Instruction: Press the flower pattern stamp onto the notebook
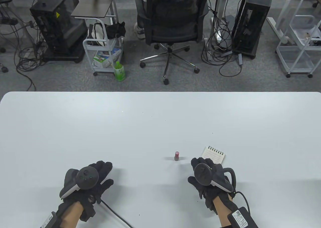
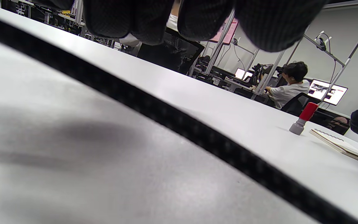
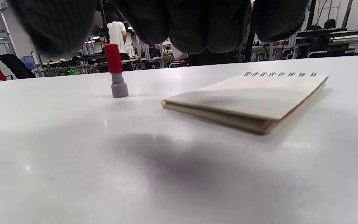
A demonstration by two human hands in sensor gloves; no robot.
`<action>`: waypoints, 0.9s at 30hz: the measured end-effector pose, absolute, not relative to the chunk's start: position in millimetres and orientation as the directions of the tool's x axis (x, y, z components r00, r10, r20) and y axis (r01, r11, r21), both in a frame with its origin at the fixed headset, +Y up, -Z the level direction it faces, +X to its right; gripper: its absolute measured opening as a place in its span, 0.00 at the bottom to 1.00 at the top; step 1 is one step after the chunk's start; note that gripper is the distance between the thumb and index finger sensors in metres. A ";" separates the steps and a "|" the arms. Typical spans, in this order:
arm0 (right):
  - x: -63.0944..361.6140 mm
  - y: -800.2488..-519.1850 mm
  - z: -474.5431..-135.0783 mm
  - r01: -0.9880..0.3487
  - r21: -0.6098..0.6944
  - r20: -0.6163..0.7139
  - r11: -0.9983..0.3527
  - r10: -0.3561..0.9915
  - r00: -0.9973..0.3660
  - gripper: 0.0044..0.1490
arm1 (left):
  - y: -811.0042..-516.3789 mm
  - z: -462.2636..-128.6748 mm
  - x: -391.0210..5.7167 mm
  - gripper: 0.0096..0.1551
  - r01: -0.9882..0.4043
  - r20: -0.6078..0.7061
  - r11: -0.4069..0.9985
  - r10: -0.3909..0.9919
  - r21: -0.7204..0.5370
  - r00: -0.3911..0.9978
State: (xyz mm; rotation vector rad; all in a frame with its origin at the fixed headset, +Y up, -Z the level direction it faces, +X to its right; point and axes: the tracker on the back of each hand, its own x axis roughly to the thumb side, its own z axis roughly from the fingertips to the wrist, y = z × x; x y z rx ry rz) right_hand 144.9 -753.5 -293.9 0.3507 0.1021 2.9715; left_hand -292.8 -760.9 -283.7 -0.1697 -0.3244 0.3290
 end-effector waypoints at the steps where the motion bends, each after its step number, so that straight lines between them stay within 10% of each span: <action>1: 148.0 -751.5 -296.2 -0.148 0.076 0.222 -0.986 0.161 -0.962 0.49 | -759.7 -283.7 -293.0 0.43 -0.294 0.286 0.931 0.348 -0.217 0.893; 16: 232.8 -746.5 -373.4 -0.262 0.138 -0.184 -0.955 0.235 -0.954 0.41 | -759.3 -286.2 -303.1 0.42 -0.351 0.260 0.908 0.404 -0.228 0.877; 27: 228.2 -776.4 -385.4 -0.187 0.245 -0.147 -0.951 0.154 -0.977 0.57 | -764.1 -288.1 -302.7 0.42 -0.350 0.250 0.905 0.407 -0.243 0.879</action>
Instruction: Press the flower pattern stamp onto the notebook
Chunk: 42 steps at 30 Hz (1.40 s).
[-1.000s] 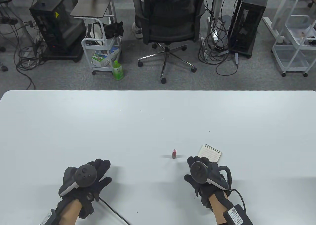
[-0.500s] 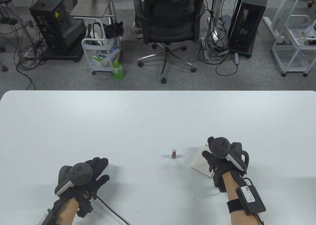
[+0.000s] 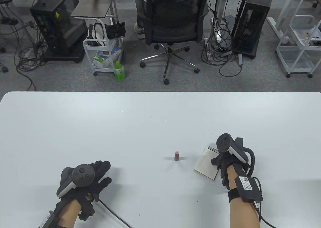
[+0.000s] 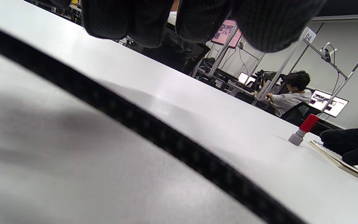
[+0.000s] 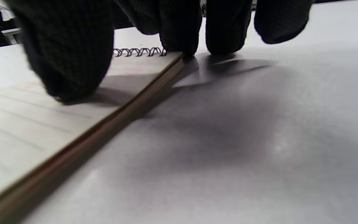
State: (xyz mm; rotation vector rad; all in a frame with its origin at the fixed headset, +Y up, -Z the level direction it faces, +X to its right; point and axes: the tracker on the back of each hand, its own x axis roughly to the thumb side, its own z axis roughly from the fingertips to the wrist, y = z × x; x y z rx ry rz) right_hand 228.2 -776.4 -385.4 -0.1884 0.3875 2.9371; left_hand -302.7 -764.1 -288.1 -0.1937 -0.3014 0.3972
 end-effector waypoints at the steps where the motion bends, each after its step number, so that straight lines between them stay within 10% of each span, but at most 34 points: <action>1: 227.3 -776.5 -384.8 -0.199 0.238 -0.145 -0.950 0.168 -0.975 0.57 | -764.2 -288.1 -302.5 0.42 -0.348 0.250 0.905 0.405 -0.245 0.879; 14: 226.0 -771.9 -379.1 -0.333 0.142 -0.216 -0.932 0.299 -0.929 0.58 | -765.1 -288.1 -301.7 0.43 -0.347 0.261 0.901 0.411 -0.261 0.873; 21: 231.1 -724.7 -366.4 -0.640 0.031 -0.159 -0.767 0.629 -0.761 0.45 | -764.7 -288.5 -302.3 0.43 -0.354 0.268 0.899 0.418 -0.257 0.868; 32: 151.2 -666.3 -335.8 -0.634 0.296 0.110 -0.714 0.685 -0.720 0.43 | -764.1 -287.4 -301.4 0.42 -0.354 0.282 0.902 0.417 -0.248 0.864; 42: 37.5 -723.9 -331.2 -0.544 0.614 0.138 -0.572 0.757 -0.639 0.42 | -765.1 -286.3 -297.9 0.42 -0.337 0.300 0.908 0.404 -0.251 0.864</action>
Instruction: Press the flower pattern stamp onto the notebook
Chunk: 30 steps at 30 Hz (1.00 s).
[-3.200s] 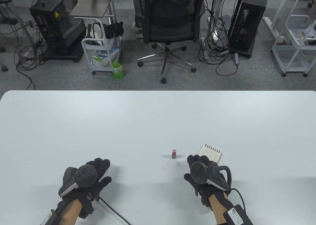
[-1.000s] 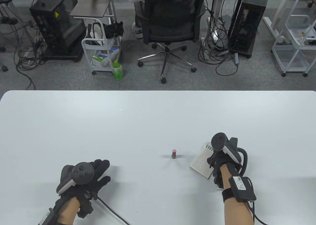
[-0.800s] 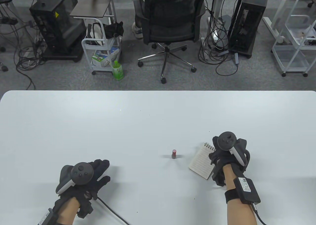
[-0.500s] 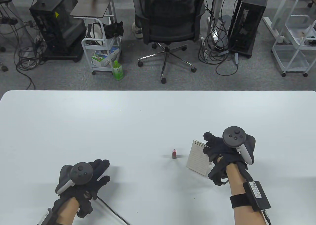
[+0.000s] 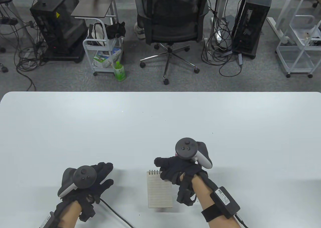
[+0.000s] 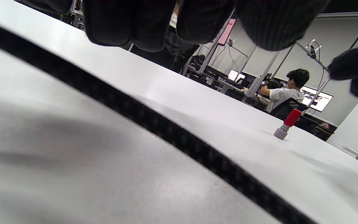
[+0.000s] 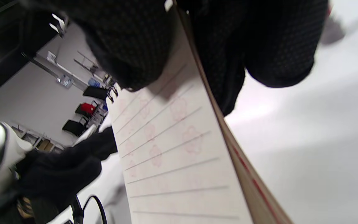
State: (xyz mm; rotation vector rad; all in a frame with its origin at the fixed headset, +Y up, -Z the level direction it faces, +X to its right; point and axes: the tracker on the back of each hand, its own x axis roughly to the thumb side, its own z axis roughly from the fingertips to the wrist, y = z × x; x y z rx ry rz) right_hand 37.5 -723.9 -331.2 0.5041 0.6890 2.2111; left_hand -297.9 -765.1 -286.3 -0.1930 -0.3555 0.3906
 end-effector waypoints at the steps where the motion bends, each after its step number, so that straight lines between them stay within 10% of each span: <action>1: 31.1 -730.6 -333.1 -0.528 0.615 0.140 -0.586 0.740 -0.658 0.42 | -765.1 -286.3 -297.9 0.42 -0.337 0.301 0.908 0.404 -0.250 0.864; 14: 5.0 -766.8 -346.4 -0.381 0.511 0.183 -0.771 0.530 -0.828 0.40 | -765.1 -287.1 -298.7 0.42 -0.334 0.298 0.903 0.408 -0.270 0.863; 30: 21.1 -729.7 -336.0 -0.302 0.455 0.236 -0.837 0.441 -0.866 0.42 | -764.4 -286.6 -294.6 0.42 -0.317 0.308 0.910 0.392 -0.267 0.867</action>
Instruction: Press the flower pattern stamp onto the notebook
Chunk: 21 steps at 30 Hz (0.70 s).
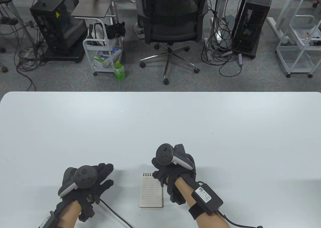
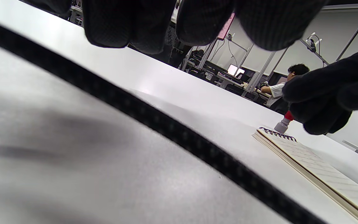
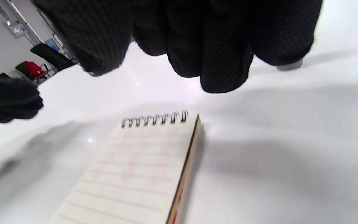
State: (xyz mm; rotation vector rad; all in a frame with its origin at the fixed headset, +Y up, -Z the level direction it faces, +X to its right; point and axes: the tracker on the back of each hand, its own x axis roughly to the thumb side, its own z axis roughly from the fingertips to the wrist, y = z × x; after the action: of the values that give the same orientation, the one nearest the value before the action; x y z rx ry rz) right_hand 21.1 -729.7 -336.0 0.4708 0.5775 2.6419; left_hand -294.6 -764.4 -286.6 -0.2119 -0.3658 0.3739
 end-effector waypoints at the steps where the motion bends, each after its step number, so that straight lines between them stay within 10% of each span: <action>1: 24.2 -724.2 -336.6 -0.320 0.445 0.232 -0.837 0.453 -0.861 0.42 | -764.6 -286.6 -294.3 0.42 -0.315 0.309 0.911 0.391 -0.267 0.867; 9: 51.9 -697.9 -350.8 -0.382 0.275 0.178 -0.883 0.437 -0.882 0.42 | -764.9 -286.6 -293.4 0.42 -0.312 0.312 0.912 0.388 -0.267 0.867; 21: 54.9 -741.6 -368.9 0.000 0.119 0.156 -0.993 0.019 -0.988 0.40 | -764.7 -286.5 -294.0 0.42 -0.317 0.310 0.909 0.394 -0.271 0.865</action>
State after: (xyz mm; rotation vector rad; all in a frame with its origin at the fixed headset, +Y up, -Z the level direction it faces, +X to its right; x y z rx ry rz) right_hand 54.9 -741.6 -368.9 0.2463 0.1865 3.1167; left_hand -294.0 -764.7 -286.5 -0.2151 -0.3687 0.3750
